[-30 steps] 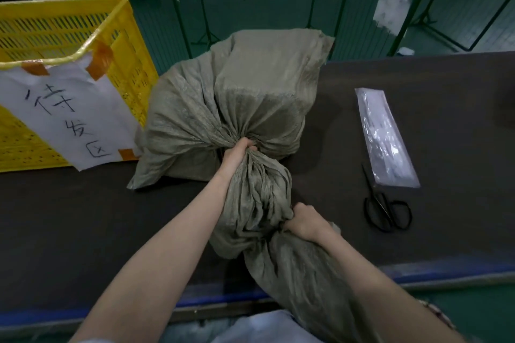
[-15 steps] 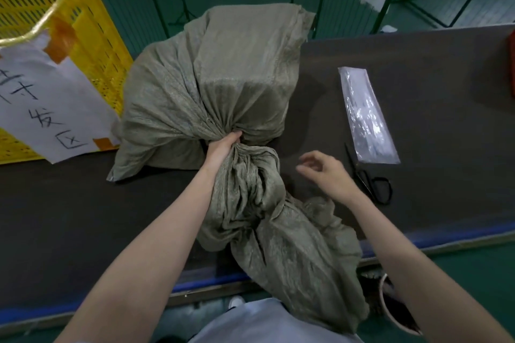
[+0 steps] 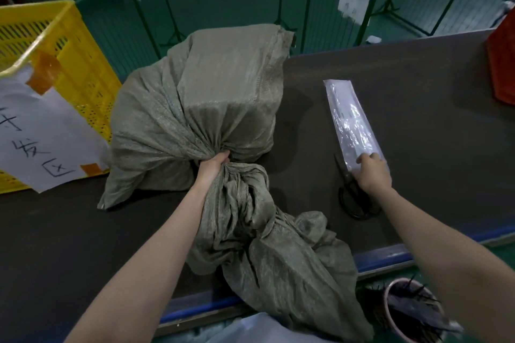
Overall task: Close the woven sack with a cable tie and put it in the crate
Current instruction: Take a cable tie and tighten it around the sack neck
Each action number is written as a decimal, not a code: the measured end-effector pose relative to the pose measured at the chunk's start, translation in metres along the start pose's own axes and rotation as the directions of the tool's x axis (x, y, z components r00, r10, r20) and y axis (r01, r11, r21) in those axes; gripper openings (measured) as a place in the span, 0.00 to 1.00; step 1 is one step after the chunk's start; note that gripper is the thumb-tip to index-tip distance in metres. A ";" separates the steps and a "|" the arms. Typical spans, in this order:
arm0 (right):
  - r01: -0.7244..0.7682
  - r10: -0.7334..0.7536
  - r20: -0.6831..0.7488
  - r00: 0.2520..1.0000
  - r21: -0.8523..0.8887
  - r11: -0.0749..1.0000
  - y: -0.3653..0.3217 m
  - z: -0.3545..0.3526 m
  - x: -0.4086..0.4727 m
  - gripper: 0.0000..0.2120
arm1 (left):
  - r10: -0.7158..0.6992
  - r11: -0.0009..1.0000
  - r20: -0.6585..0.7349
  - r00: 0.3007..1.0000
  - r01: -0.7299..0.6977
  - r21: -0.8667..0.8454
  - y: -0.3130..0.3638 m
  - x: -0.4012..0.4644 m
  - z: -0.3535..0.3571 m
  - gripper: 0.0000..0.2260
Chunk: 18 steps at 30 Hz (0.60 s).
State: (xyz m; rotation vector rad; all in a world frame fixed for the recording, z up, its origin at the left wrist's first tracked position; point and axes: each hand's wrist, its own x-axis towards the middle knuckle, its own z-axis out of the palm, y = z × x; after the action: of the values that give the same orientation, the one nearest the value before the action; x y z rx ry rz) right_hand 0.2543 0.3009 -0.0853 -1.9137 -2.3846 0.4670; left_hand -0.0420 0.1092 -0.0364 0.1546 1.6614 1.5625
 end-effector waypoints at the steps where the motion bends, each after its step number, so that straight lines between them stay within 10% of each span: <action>1: 0.005 -0.005 0.031 1.000 -0.016 1.000 0.003 0.000 0.004 0.16 | -0.001 1.000 0.006 1.000 0.002 -0.009 -0.001 0.000 -0.001 0.07; 14: 0.227 -0.211 0.084 0.974 -0.344 0.911 0.008 0.002 0.022 0.09 | 0.019 1.000 -0.027 0.999 -0.019 -0.002 0.001 -0.002 0.003 0.11; 18: 0.191 -0.209 -0.089 0.974 -0.175 0.966 0.000 0.005 0.028 0.08 | 0.011 1.000 -0.038 0.999 -0.011 -0.009 0.003 -0.006 0.006 0.08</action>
State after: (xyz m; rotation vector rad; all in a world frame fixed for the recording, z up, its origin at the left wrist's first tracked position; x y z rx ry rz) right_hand 0.2464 0.3265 -0.0940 -1.6800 -2.5812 0.1546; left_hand -0.0363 0.1109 -0.0302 0.1306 1.6849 1.5901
